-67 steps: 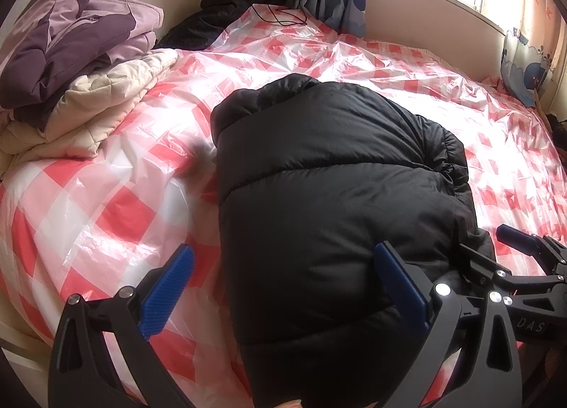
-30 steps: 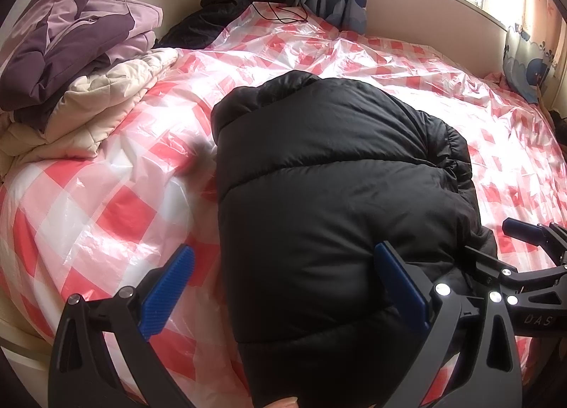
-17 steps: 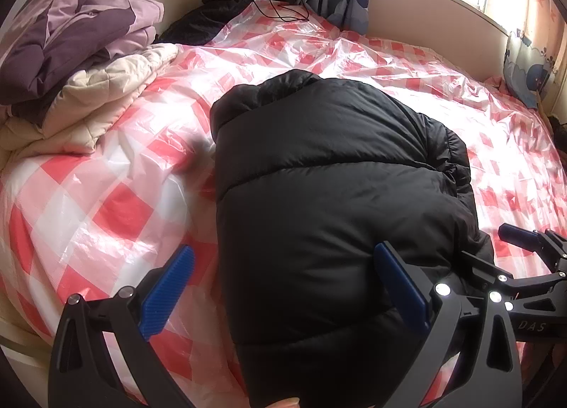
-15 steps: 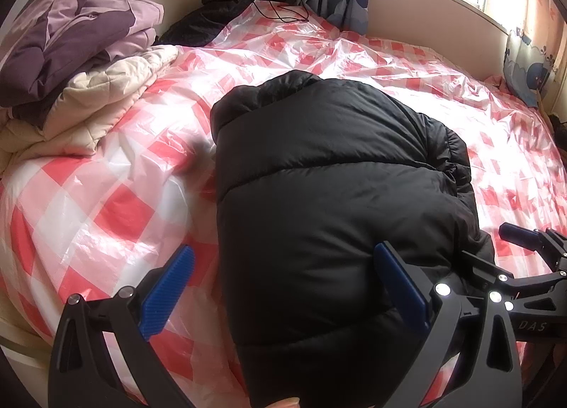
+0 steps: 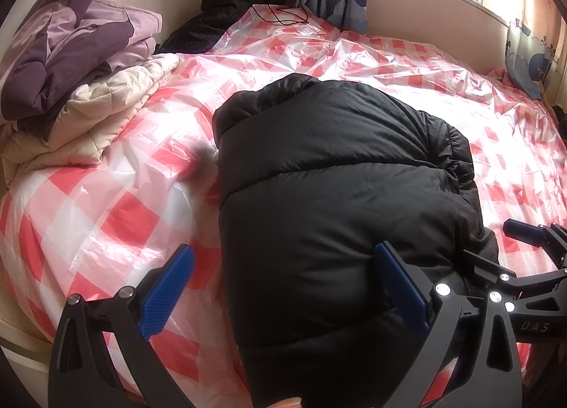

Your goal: Fold large clothes

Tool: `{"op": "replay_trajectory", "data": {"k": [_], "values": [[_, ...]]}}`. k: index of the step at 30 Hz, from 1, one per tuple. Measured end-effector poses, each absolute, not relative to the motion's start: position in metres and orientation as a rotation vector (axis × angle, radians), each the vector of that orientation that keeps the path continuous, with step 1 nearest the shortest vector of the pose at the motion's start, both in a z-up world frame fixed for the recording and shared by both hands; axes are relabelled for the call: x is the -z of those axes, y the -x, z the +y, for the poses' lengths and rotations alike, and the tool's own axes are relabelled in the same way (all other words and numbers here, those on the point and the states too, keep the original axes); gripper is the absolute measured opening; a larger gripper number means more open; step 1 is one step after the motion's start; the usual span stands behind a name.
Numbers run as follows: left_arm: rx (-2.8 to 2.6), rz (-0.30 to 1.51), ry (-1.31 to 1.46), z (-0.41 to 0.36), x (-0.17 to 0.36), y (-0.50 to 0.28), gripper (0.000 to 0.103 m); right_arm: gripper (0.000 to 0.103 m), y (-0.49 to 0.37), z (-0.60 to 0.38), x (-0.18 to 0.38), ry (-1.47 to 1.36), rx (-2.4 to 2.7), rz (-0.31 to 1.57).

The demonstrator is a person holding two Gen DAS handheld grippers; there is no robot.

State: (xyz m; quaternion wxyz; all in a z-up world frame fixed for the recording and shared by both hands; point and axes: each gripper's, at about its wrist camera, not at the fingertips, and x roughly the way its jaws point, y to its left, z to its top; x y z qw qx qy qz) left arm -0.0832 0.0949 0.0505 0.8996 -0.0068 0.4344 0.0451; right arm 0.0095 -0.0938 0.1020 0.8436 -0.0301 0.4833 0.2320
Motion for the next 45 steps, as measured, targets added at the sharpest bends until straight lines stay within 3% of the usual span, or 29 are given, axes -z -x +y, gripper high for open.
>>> {"op": "replay_trajectory", "data": {"k": [20, 29, 35, 45], "values": [[-0.104, 0.899, 0.001, 0.091, -0.051, 0.084, 0.097, 0.096, -0.009, -0.095, -0.102, 0.061, -0.493, 1.019], [-0.054, 0.954, 0.123, 0.1, -0.043, 0.081, 0.097, 0.096, -0.009, -0.094, -0.1, 0.039, -0.501, 1.016], [-0.09, 0.869, 0.174, 0.109, -0.047, 0.089, 0.096, 0.096, -0.009, -0.094, -0.099, -0.021, -0.517, 1.012], [-0.176, 0.897, 0.084, 0.102, -0.048, 0.084, 0.096, 0.096, -0.006, -0.112, -0.117, -0.038, -0.471, 0.934]]}}
